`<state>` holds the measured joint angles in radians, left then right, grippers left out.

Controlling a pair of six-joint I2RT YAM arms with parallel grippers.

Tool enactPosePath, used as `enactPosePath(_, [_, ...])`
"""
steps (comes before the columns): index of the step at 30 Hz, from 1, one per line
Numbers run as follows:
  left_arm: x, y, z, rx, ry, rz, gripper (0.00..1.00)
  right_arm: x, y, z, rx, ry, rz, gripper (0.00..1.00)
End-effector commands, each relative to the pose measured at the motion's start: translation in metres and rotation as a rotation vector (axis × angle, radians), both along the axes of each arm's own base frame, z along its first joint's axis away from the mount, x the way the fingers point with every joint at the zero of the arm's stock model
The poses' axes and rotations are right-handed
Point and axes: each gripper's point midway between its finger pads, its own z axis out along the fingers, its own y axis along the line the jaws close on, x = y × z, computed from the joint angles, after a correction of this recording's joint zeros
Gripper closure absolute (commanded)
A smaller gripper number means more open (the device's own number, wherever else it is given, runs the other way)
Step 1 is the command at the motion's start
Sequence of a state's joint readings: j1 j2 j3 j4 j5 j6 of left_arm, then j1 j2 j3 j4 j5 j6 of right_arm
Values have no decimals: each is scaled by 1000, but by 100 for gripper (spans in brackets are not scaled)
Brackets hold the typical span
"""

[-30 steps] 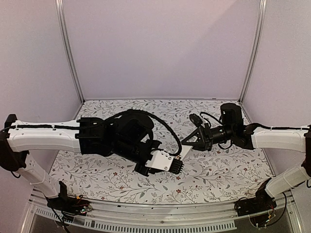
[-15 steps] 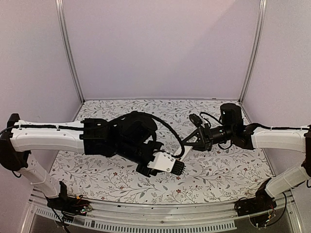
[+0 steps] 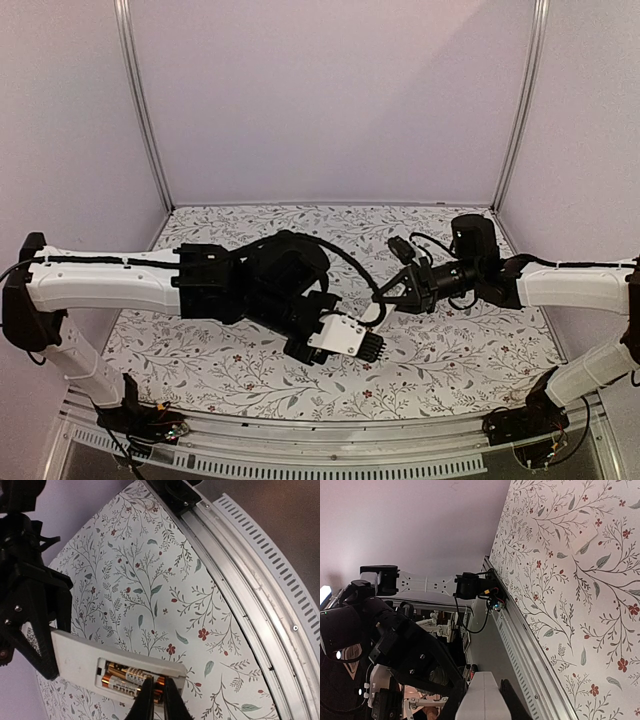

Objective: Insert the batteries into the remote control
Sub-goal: Load the battery into the battery compartment.

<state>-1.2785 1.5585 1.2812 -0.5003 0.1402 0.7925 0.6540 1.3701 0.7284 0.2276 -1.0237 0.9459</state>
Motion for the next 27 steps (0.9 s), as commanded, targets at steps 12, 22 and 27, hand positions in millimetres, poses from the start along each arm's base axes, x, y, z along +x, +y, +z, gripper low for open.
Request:
enactPosePath(12, [11,-5,-28,87,1,47,93,-12,7,44,90,-74,57,100])
enactPosePath(22, [17,-9,-23,115,-11,92,93,-10,4,37,75,-81,36,100])
enactPosePath(27, [13,-12,12,17,8,121,88,7,-7,21,27,-89,-33,100])
